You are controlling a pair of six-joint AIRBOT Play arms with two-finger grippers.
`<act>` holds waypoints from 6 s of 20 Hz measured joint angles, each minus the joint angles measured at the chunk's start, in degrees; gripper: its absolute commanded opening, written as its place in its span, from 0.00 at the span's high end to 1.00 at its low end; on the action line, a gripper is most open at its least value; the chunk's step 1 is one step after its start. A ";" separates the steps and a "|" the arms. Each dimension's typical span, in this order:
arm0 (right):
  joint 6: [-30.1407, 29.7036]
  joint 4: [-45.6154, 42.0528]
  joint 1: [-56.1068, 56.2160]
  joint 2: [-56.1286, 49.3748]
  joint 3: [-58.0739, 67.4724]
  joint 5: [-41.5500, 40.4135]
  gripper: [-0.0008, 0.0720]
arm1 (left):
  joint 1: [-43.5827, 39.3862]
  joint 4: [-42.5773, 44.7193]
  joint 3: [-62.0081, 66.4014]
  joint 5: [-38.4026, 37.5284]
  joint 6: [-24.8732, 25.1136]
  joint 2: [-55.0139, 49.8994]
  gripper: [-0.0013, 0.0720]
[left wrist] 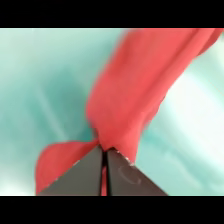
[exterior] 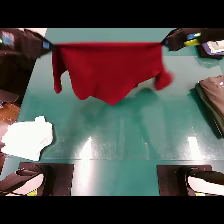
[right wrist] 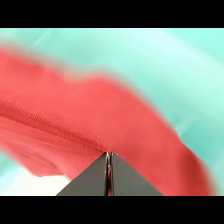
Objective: Fold the shirts.
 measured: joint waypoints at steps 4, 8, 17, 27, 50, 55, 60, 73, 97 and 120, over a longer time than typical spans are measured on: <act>0.48 -1.97 0.90 8.52 0.02 1.64 0.98 | -0.17 -9.60 8.13 -0.17 0.13 0.04 0.95; 5.22 -2.29 3.93 12.98 -0.31 7.04 0.98 | -0.50 -12.94 11.02 -1.92 0.11 -0.81 0.95; 10.12 -2.45 7.98 4.11 -16.92 3.74 0.98 | -0.52 -2.45 3.74 -2.97 -1.44 -17.84 0.95; 9.75 -1.95 2.19 -8.04 -23.69 -19.43 0.97 | 0.48 -0.13 1.53 3.02 -1.36 -31.21 0.15; 9.70 -1.90 -4.44 -8.46 -10.62 -1.66 0.45 | -16.41 -9.66 -40.59 18.32 -7.37 -19.26 0.23; 9.70 -1.95 -4.07 -8.46 -10.19 -0.90 0.45 | -17.29 -16.28 -41.70 21.86 -5.53 -19.17 0.23; 9.70 -1.97 -4.07 -8.46 -10.12 -0.66 0.45 | -17.44 -19.28 -40.59 19.82 -3.61 -19.15 0.23; 9.70 -1.99 -4.07 -8.46 -10.12 -0.57 0.45 | -17.44 -19.91 -37.38 15.80 -2.84 -19.15 0.23; 9.70 -1.92 -4.07 -8.46 -10.12 -0.55 0.45 | -17.46 -26.14 -40.54 15.69 -0.63 -19.28 0.23; 9.73 -2.10 -6.93 -3.10 -22.40 5.01 0.46 | -13.27 -24.37 -36.94 23.15 1.20 -13.25 0.95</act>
